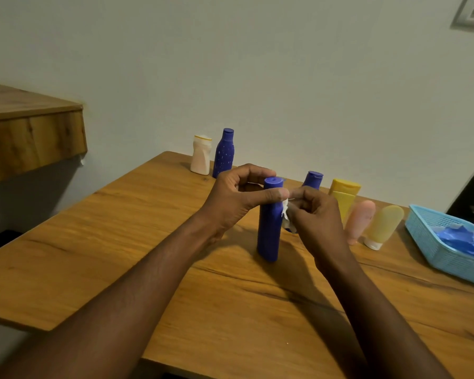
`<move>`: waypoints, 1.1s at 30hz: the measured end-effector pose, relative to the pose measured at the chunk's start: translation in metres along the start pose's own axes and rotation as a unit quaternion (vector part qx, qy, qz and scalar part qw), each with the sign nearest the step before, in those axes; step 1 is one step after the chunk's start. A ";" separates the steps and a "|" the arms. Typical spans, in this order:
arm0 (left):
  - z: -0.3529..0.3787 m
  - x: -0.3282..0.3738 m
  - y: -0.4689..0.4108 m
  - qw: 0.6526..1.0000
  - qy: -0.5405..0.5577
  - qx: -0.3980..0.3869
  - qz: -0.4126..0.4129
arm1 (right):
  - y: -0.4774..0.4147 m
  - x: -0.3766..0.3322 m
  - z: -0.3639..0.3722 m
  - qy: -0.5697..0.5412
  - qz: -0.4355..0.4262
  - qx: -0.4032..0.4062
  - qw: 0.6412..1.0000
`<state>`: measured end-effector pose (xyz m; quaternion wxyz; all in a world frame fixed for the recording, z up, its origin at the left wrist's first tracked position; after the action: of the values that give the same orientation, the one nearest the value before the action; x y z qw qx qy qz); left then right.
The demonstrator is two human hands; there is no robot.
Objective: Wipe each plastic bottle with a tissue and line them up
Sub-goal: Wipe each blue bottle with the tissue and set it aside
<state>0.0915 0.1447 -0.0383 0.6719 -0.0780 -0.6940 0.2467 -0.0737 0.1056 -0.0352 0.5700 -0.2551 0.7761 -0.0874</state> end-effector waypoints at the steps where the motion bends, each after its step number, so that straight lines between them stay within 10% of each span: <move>1: 0.000 0.000 0.000 1.000 -0.002 0.002 0.003 | -0.001 0.003 0.001 0.027 0.011 -0.022 0.999; 12: -0.002 0.000 -0.001 0.999 -0.029 0.028 0.028 | 0.001 -0.015 -0.010 0.005 -0.115 0.055 0.992; 22: -0.003 -0.001 -0.001 0.997 -0.028 0.055 0.034 | -0.006 0.014 -0.004 0.204 0.027 -0.129 0.970; 33: -0.003 -0.003 -0.001 0.995 -0.071 0.061 0.046 | -0.009 0.016 -0.008 0.117 -0.007 -0.052 0.992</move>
<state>0.0950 0.1428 -0.0407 0.6120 -0.0510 -0.7195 0.3243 -0.0821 0.0889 -0.0422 0.4608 -0.2776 0.8392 -0.0797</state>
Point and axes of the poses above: each hand's wrist, its own y-axis away from the middle knuckle, its own z-axis out of the palm, x = y × z, the point moved 4 cm from there along -y, towards the middle knuckle, and after that the axes turned 1 degree about -x, right-handed, at the moved point
